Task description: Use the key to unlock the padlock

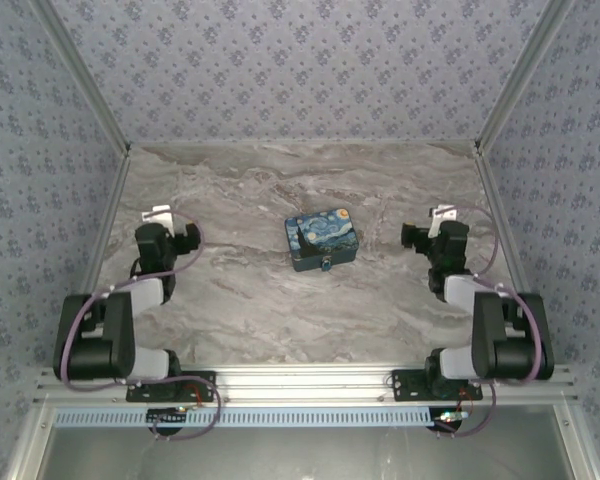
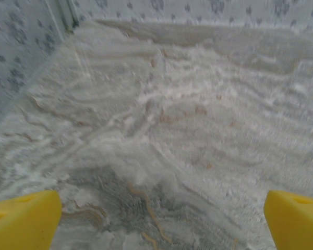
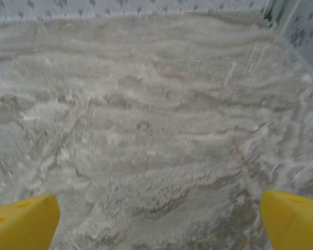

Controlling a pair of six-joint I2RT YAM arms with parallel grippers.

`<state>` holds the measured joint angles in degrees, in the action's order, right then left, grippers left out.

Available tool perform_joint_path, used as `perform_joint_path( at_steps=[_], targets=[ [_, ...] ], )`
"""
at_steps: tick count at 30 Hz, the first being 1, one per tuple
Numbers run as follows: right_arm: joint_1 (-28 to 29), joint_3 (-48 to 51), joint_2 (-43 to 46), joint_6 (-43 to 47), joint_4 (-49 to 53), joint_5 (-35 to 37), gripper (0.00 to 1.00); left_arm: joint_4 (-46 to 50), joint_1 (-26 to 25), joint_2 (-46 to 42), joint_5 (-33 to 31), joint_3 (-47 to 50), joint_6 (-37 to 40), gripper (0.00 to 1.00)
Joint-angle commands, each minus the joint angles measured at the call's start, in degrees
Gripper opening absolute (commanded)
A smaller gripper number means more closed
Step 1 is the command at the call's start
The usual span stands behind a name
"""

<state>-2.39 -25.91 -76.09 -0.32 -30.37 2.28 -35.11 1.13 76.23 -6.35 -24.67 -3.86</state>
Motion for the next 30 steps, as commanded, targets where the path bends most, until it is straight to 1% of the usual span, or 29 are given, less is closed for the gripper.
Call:
perform_joint_path(
  at_steps=[1,3,5,8,11,12,15,17,20,26,30],
  targets=[
    [-0.1,-8.3,5.4,-2.3,19.6,0.3,1.00,8.9,0.2,-7.1,-2.5,-5.1,-5.8,1.00],
    [0.2,-12.9,6.6,-3.6,30.1,-1.4,1.00,16.1,0.1,-9.6,-2.3,-8.8,-11.3,0.99],
    [0.9,-16.4,7.3,-4.9,39.3,-3.7,1.00,22.1,0.2,-11.3,0.4,-12.2,-15.8,0.99],
    [3.0,-20.2,7.5,-6.1,51.0,-6.7,0.93,25.9,-0.5,-13.6,7.0,-13.4,-20.1,0.99],
    [6.6,-22.1,6.9,-7.1,58.4,-6.0,0.86,27.2,-3.7,-15.7,10.9,-12.2,-23.0,1.00],
    [7.8,-22.2,6.4,-7.7,59.8,-5.6,0.83,27.5,-5.4,-16.2,11.6,-11.8,-23.8,0.99],
    [11.1,-22.9,3.9,-8.5,62.4,-5.5,0.79,27.1,-10.1,-16.3,12.5,-10.6,-25.2,0.99],
    [12.4,-23.7,1.0,-8.5,63.7,-4.8,0.75,25.8,-12.2,-15.7,12.5,-10.0,-26.7,0.99],
    [12.8,-25.9,-4.3,-8.5,64.6,-4.9,0.66,24.1,-14.6,-14.0,12.5,-10.0,-27.3,0.99],
    [14.5,-30.8,-12.7,-8.2,66.4,-5.1,0.55,22.5,-15.8,-10.6,12.5,-10.8,-28.2,0.99],
    [14.8,-33.2,-17.4,-8.0,66.1,-5.6,0.50,22.1,-16.1,-10.0,12.4,-10.6,-28.4,0.99]
  ],
)
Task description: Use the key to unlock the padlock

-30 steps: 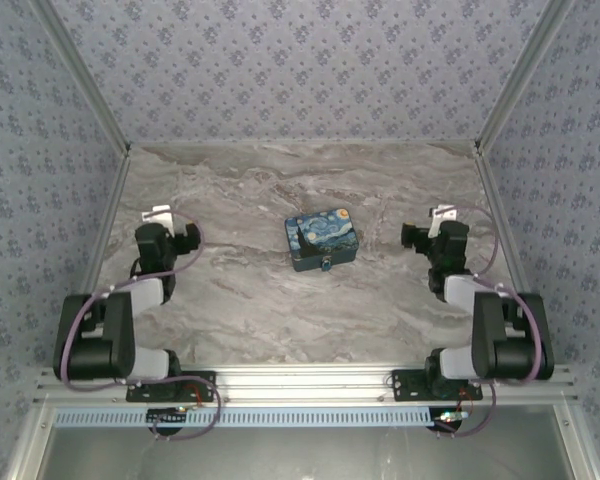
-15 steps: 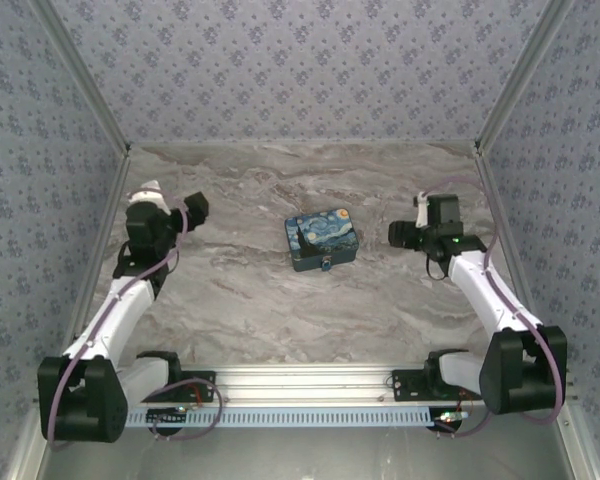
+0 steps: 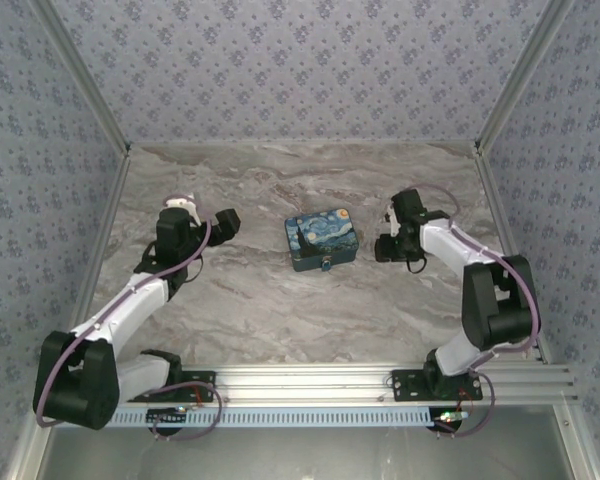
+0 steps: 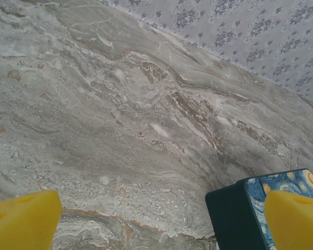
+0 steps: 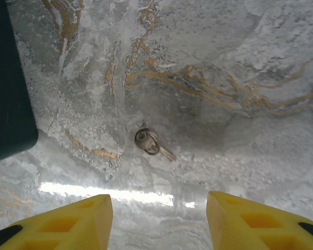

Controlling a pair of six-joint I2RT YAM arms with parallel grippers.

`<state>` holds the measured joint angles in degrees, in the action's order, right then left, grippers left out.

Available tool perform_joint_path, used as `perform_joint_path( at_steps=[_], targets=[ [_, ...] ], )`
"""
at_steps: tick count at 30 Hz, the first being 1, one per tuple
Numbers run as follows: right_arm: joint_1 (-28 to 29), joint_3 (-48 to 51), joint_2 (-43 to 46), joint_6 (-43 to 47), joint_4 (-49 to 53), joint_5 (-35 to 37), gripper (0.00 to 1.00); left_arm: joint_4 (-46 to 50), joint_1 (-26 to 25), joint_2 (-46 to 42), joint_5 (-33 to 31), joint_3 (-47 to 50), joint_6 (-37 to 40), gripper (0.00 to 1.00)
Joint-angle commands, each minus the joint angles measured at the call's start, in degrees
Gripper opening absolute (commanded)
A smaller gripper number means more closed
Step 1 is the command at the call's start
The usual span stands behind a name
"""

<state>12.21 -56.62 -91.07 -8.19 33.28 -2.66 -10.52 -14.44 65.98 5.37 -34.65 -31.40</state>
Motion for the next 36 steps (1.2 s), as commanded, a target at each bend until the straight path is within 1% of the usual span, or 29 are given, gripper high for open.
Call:
perform_joint_path(
  at_steps=[1,9,15,24,27,30,36],
  targets=[
    [0.4,-3.1,-3.5,-0.1,2.6,-0.5,0.49,-2.5,-0.5,0.3,0.8,-0.6,-0.9,0.99],
    [2.1,-7.2,-10.1,0.3,3.0,1.4,0.38,-2.8,-0.6,0.9,0.7,-0.6,-1.5,0.99],
    [2.8,-8.8,-12.4,0.4,3.3,2.8,0.31,-2.7,-0.6,1.1,0.9,-0.7,-1.5,0.99],
    [3.6,-9.5,-14.1,0.3,4.6,4.6,0.25,-1.8,-0.6,0.8,0.6,-0.9,-0.8,0.99],
    [3.9,-9.5,-14.6,0.1,5.0,5.2,0.19,-1.7,-0.6,0.6,0.6,-0.9,-0.5,1.00],
    [4.1,-9.2,-14.3,-0.1,5.1,5.8,0.10,-1.5,-0.6,0.2,0.7,-0.8,-0.2,0.99],
    [4.1,-7.7,-10.2,-0.9,4.2,6.3,0.00,-1.6,-0.6,-0.8,1.4,-0.8,0.5,1.00]
  ],
)
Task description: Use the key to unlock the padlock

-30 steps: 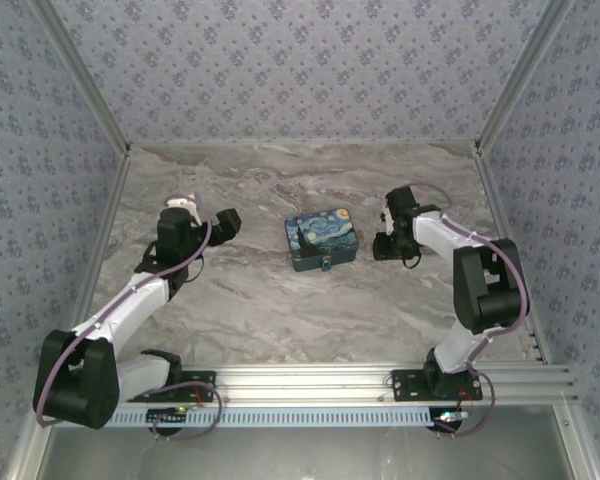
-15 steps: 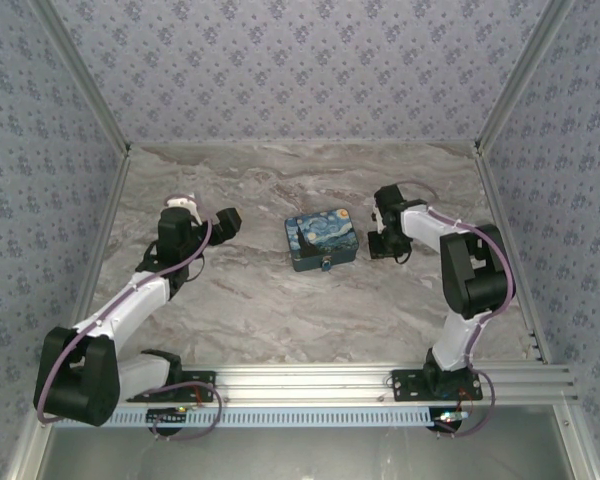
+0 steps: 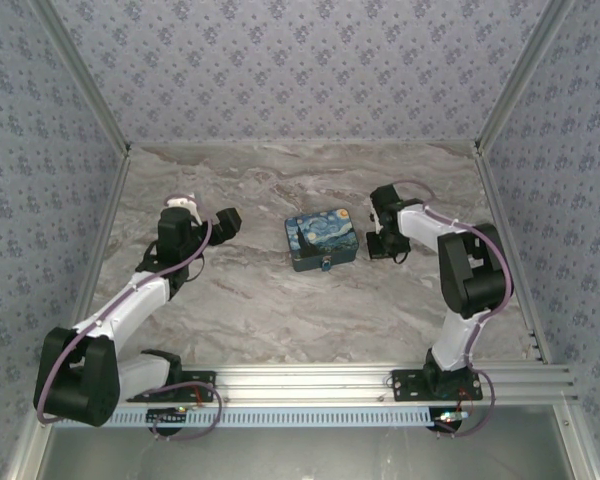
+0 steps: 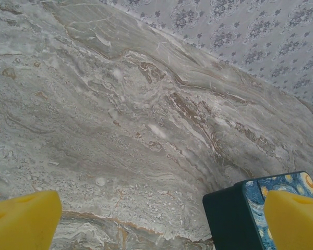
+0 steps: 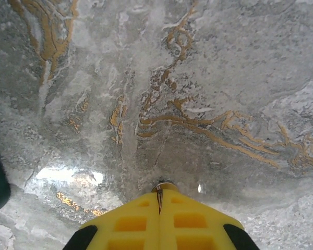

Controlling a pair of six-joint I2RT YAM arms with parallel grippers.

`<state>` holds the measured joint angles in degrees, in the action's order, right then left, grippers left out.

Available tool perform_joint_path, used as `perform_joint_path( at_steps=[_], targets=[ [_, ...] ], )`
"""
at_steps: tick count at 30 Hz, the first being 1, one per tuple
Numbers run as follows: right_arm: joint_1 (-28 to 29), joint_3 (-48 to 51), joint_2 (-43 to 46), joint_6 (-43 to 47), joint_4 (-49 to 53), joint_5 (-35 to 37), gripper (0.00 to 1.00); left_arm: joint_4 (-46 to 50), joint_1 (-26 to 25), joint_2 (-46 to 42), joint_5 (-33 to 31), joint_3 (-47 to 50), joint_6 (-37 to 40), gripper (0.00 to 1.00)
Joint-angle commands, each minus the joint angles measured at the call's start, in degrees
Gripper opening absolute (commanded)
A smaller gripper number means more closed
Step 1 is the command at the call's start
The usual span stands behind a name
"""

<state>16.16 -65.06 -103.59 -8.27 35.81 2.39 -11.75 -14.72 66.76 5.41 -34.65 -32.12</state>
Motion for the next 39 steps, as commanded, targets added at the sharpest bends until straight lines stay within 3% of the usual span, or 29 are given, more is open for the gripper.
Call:
perform_joint_path(
  at_steps=[1,7,12,19,23,28,39],
  targets=[
    [0.1,1.1,3.6,-1.0,1.5,1.2,0.00,-0.6,-0.4,-1.7,1.7,-0.8,1.5,0.99],
    [0.1,4.5,15.0,-4.0,-1.1,-2.5,0.00,-4.7,-4.2,-2.1,6.0,-1.5,7.3,0.99],
    [-0.3,8.0,26.0,-8.4,-7.8,-14.0,0.00,-13.0,-10.3,-1.4,12.6,-1.7,14.2,0.99],
    [0.2,14.3,40.6,-27.2,-22.3,-27.0,0.00,-24.3,-22.7,3.0,14.0,-3.4,27.9,0.97],
    [1.1,16.6,46.4,-37.9,-28.0,-27.7,0.00,-26.2,-26.8,8.4,14.5,-7.6,30.4,0.91],
    [2.8,19.7,51.3,-48.0,-35.2,-27.7,0.00,-35.0,-31.0,16.3,13.6,-10.3,32.6,0.88],
    [8.7,20.1,52.4,-53.9,-36.9,-24.4,0.00,-38.2,-34.4,24.9,15.0,-18.5,35.3,0.74]
  ],
)
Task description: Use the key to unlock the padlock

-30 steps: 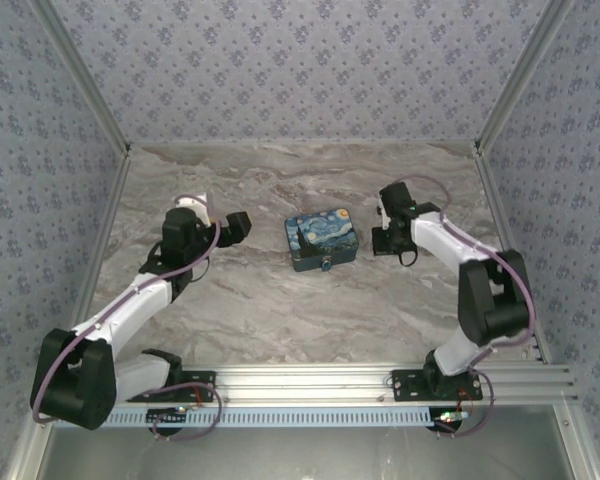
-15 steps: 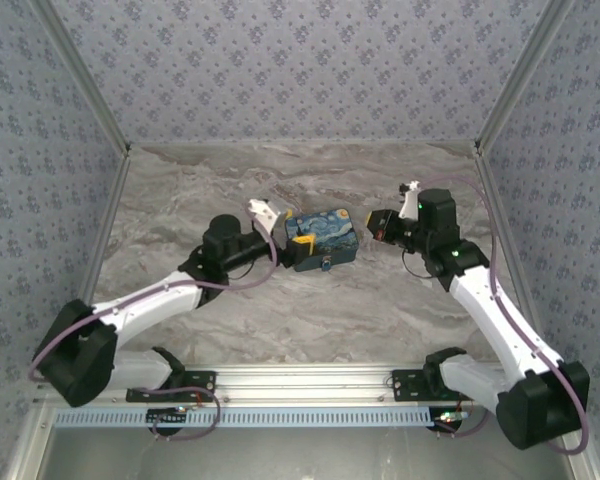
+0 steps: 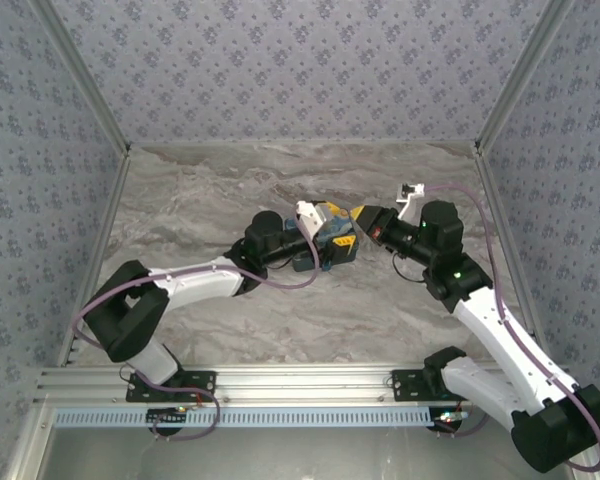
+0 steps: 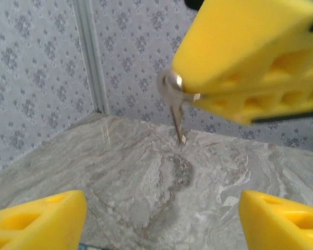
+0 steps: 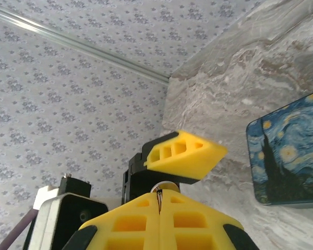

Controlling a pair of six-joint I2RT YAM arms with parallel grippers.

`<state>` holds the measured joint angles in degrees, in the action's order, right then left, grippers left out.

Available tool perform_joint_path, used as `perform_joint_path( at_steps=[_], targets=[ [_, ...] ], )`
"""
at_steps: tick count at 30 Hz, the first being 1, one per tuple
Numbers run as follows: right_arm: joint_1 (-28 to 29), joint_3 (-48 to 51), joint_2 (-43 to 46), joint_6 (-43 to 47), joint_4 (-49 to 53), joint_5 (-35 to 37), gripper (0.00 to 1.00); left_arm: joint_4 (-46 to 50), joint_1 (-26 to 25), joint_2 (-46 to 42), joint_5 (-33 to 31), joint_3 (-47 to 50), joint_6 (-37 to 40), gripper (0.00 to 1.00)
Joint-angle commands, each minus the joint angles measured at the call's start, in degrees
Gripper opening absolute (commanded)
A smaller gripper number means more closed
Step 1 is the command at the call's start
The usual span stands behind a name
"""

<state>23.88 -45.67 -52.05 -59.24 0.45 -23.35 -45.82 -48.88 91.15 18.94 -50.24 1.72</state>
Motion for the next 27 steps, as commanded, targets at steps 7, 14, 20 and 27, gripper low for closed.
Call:
perform_joint_path(
  at_steps=[7,14,20,27],
  targets=[
    [3.3,2.8,2.6,-4.4,-1.4,5.5,0.00,-3.4,-0.2,1.2,1.6,-4.5,2.1,0.56],
    [4.3,3.4,3.3,-5.2,-1.5,7.0,0.00,-1.4,-0.2,0.6,2.1,-4.8,3.0,0.31],
    [4.2,3.6,3.8,-5.2,-1.0,7.9,0.00,1.8,-0.2,-0.2,2.3,-5.0,4.6,0.10],
    [1.0,3.0,6.4,0.9,4.3,4.5,0.21,11.8,-0.2,-4.2,-1.7,-3.9,15.8,0.00]
  ],
)
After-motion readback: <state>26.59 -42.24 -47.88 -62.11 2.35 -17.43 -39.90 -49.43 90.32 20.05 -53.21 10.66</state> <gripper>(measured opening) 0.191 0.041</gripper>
